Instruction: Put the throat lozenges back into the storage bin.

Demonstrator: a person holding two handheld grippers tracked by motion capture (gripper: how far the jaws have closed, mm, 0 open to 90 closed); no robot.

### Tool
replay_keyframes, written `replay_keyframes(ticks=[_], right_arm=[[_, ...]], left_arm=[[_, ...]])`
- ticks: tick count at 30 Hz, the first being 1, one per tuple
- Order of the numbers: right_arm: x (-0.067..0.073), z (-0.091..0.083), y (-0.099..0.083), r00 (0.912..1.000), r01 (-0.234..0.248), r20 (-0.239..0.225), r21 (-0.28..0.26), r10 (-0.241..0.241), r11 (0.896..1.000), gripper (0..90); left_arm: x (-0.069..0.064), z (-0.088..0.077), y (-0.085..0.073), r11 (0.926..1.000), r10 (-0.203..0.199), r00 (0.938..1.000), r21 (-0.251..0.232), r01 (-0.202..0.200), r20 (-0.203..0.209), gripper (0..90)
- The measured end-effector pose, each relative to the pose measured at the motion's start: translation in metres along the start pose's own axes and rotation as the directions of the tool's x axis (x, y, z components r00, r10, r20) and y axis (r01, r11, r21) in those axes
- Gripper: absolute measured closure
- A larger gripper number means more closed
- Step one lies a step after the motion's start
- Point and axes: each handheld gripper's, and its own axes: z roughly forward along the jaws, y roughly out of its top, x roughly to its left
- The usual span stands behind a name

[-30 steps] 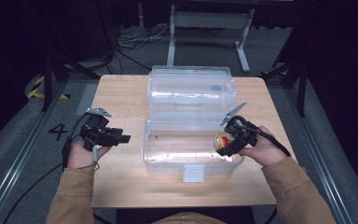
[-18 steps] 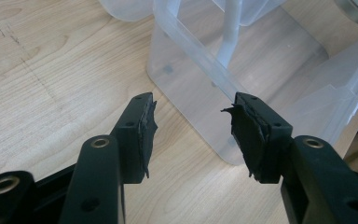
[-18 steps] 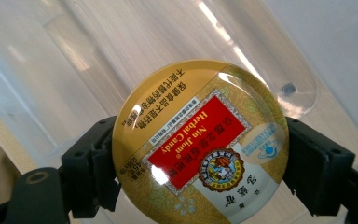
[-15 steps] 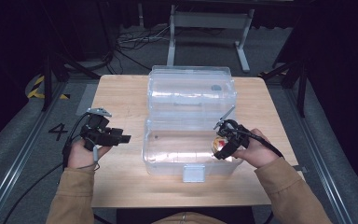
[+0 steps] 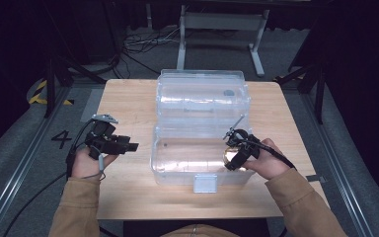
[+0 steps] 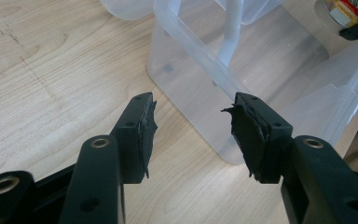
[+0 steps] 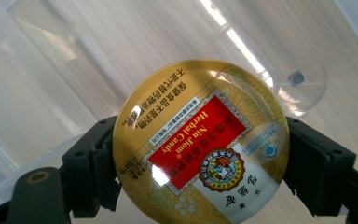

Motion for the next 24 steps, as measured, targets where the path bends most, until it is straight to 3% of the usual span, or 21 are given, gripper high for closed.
replay_keyframes(ticks=[11,24], right_arm=[[0.004,0.008,0.000,0.9986,0.007,0.053,0.018,-0.008,1.000,19.9],[0.006,0.013,0.001,0.9993,0.015,0.034,0.040,-0.016,0.999,19.9]], left_arm=[[0.000,0.001,0.000,1.0000,0.000,1.0000,0.002,0.000,-0.001,49.6],[0.001,0.002,-0.001,1.0000,-0.007,1.0000,0.007,0.007,0.006,49.4]])
